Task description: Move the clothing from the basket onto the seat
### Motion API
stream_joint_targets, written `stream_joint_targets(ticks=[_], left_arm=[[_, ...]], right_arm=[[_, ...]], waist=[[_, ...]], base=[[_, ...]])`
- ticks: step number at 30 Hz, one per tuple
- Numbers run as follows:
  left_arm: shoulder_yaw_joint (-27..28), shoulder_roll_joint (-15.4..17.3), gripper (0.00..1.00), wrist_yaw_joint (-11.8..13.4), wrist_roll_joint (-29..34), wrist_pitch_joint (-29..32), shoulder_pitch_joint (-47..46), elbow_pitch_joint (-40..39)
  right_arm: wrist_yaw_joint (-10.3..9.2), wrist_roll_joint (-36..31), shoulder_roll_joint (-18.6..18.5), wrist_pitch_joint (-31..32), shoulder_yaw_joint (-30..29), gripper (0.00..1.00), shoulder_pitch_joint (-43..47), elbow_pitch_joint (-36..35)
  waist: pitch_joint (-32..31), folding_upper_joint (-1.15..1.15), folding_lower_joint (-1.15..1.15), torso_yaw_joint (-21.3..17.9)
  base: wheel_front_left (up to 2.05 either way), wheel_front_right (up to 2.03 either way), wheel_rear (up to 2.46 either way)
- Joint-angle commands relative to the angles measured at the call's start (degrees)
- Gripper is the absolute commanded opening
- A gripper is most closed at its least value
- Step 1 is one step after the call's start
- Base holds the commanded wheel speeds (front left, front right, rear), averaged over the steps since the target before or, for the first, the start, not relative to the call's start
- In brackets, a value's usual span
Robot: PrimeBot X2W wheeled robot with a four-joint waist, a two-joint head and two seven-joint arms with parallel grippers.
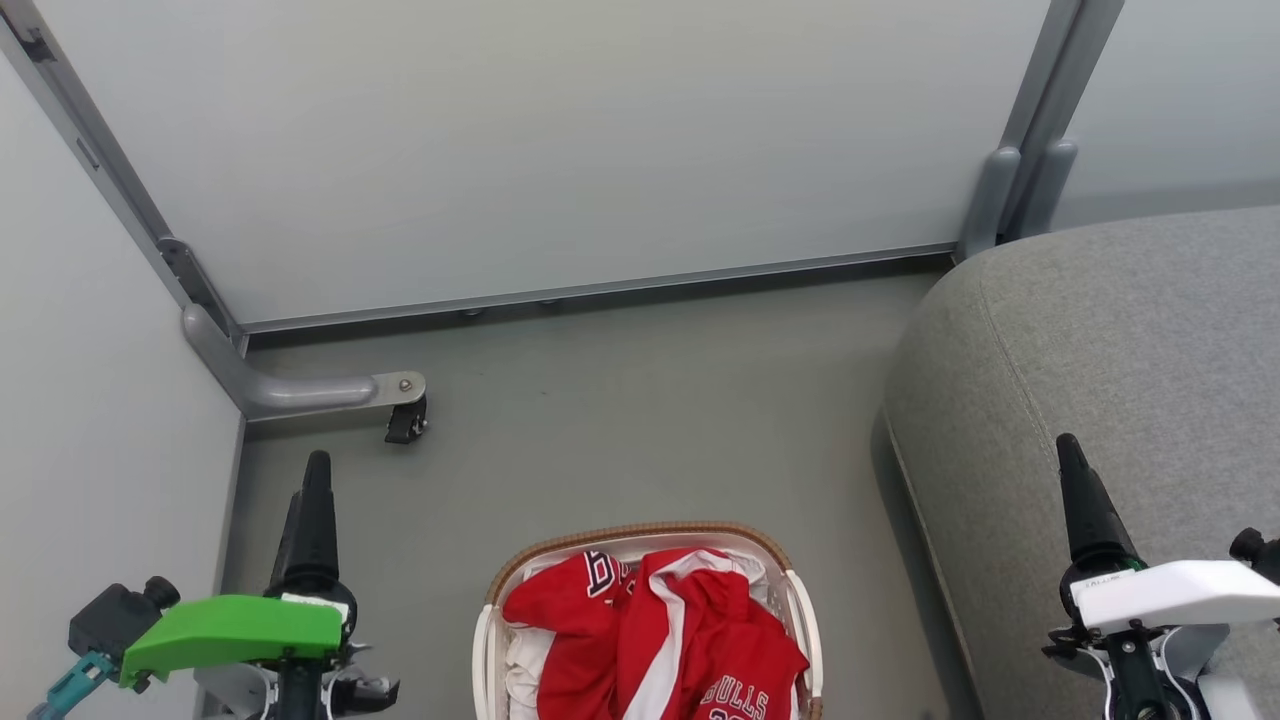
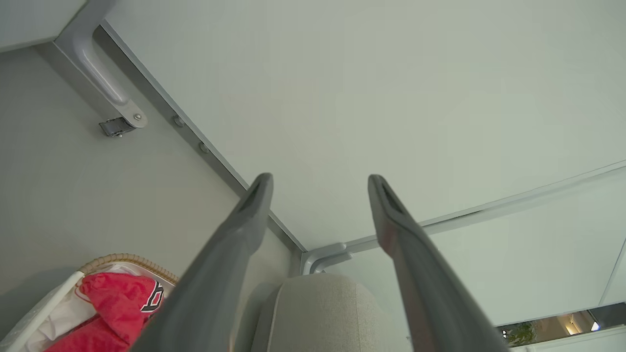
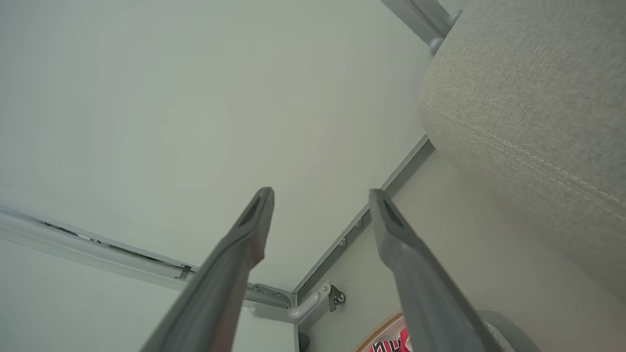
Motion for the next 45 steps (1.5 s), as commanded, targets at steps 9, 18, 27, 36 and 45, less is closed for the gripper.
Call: stream_joint_targets(ticks=[9, 18, 27, 36, 45], left_arm=[[-1.6, 0.4, 1.00, 1.5, 11.0, -2.2, 0.7, -1.4], [-2.8, 0.4, 1.00, 2.3, 20.1, -3.9, 1.5, -0.3], [-4.3, 0.4, 1.00, 2.7, 28.9, -5.4, 2.1, 0.8], [-4.8, 0.5, 1.00, 3.2, 35.0, -6.8, 2.6, 2.0], [-5.5, 0.5, 1.00, 3.2, 40.3, -8.0, 3.0, 3.3]], right_arm=[[0.01, -12.6, -0.5, -2.4, 0.7, 1.00, 0.6, -0.6], [0.02, -21.3, -0.6, -4.0, 0.8, 1.00, 1.1, -0.4], [0.02, -29.4, -0.6, -5.5, 1.2, 1.00, 1.6, 0.6], [0.02, -36.9, -0.7, -7.0, 1.5, 1.00, 1.9, 1.4], [0.02, -42.8, -0.8, -8.2, 2.1, 1.00, 2.0, 2.0]], waist=[[-0.1, 0.00, 0.00, 0.2], [-0.1, 0.00, 0.00, 0.3], [-0.1, 0.00, 0.00, 0.6], [-0.1, 0.00, 0.00, 0.8], [0.0, 0.00, 0.00, 1.0]], base=[[0.00, 0.00, 0.00], [0.00, 0.00, 0.00], [0.00, 0.00, 0.00], [0.00, 0.00, 0.00], [0.00, 0.00, 0.00]])
